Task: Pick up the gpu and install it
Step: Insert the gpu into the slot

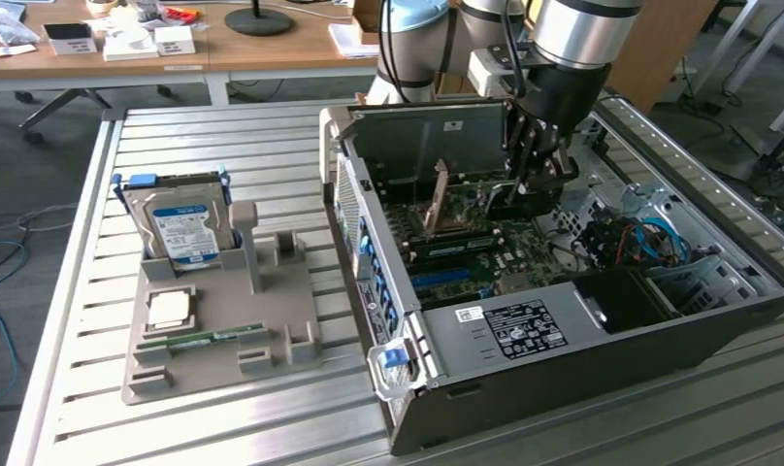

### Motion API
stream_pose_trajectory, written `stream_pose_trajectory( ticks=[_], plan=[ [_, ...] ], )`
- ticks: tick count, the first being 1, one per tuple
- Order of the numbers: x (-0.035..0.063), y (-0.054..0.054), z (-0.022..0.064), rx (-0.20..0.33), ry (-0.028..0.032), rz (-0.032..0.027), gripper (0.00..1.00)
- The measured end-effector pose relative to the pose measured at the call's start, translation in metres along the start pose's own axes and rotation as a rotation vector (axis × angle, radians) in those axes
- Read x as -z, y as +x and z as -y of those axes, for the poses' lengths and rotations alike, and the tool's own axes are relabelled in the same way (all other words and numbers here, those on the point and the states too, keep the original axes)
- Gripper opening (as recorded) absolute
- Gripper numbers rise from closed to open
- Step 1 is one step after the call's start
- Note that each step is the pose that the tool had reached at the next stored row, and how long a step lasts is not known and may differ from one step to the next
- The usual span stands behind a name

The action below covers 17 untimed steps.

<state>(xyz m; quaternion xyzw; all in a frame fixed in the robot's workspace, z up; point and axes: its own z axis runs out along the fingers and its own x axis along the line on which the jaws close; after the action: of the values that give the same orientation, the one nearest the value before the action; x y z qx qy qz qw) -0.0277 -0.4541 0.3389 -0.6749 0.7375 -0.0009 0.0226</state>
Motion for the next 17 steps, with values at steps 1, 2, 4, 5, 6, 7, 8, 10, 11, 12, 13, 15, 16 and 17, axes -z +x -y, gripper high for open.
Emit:
stream_pose_trajectory(
  ticks=[1, 2, 4, 5, 6, 7, 8, 10, 11, 12, 13, 15, 16, 17],
  plan=[
    [0.0, 0.0, 0.0, 0.0, 0.0, 0.0, 0.27],
    [0.0, 0.0, 0.0, 0.0, 0.0, 0.0001, 0.27],
    [-0.0001, 0.0, 0.0, 0.0, 0.0, 0.0001, 0.27],
    [-0.0001, 0.0, 0.0, 0.0, 0.0, 0.0001, 0.27],
    [-0.0001, 0.0, 0.0, 0.0, 0.0, 0.0002, 0.27],
    [-0.0001, 0.0, 0.0, 0.0, 0.0, 0.0001, 0.27],
    [-0.0001, 0.0, 0.0, 0.0, 0.0, 0.0001, 0.27],
    [-0.0001, 0.0, 0.0, 0.0, 0.0, 0.0001, 0.27],
    [-0.0001, 0.0, 0.0, 0.0, 0.0, 0.0001, 0.27],
    [-0.0001, 0.0, -0.0002, 0.0, 0.0001, 0.0002, 0.27],
    [-0.0001, 0.0, -0.0009, 0.0, 0.0001, 0.0002, 0.27],
    [-0.0003, 0.0003, -0.0039, 0.0, 0.0002, 0.0005, 0.27],
    [-0.0004, 0.0005, -0.0057, 0.0, 0.0003, 0.0005, 0.27],
    [-0.0005, 0.0006, -0.0073, 0.0, 0.0002, 0.0003, 0.27]
  ],
)
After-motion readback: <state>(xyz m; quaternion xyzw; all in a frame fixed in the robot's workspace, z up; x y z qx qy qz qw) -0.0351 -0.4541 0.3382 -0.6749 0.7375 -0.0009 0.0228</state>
